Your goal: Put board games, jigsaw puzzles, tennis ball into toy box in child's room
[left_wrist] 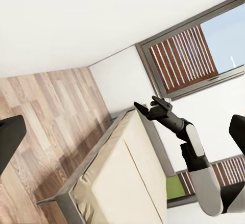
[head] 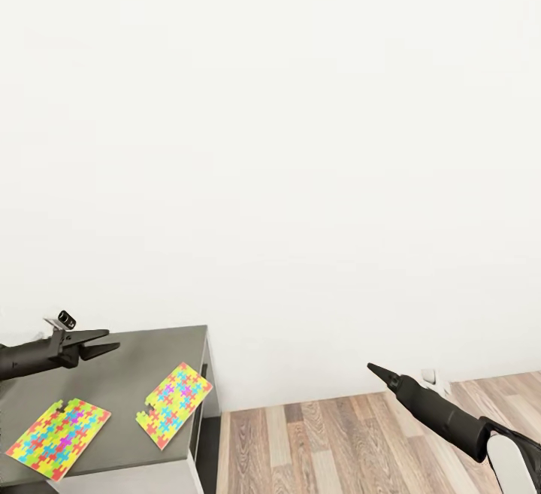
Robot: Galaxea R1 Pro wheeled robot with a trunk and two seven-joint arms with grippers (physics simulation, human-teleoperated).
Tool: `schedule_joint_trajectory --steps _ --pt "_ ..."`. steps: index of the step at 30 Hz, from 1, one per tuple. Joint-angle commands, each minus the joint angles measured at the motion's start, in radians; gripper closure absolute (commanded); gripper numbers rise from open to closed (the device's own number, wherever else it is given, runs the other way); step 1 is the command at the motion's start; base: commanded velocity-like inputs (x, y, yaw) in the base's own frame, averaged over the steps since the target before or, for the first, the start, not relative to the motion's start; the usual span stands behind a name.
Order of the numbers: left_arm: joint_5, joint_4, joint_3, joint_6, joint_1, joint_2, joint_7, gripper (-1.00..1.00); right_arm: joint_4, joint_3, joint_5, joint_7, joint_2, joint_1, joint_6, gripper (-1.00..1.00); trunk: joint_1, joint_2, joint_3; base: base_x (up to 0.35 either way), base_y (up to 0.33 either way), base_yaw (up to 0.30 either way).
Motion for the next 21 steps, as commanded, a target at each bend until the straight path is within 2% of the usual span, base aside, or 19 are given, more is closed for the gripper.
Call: schedule_joint_trajectory --steps 1,8,21 --pt "0.005 0.001 -0.007 0.011 -0.002 0.001 -0.004 -1.0 0.0 0.002 0.005 0.007 0.0 -0.001 0.005 -1.0 0.001 -0.002 -0.001 0.0 0.0 0.072" --pt "0.005 0.0 -0.007 0.01 -0.002 0.001 -0.004 -1.0 -0.002 0.014 0.006 0.008 0.0 -0.001 0.004 -1.0 0.001 -0.002 0.009 0.0 0.0 0.072" --pt "0.005 0.001 -0.016 0.011 -0.002 0.001 -0.004 -1.0 0.0 0.014 0.008 0.007 0.0 -0.002 0.003 -1.0 0.001 -0.002 0.01 0.0 0.0 0.007"
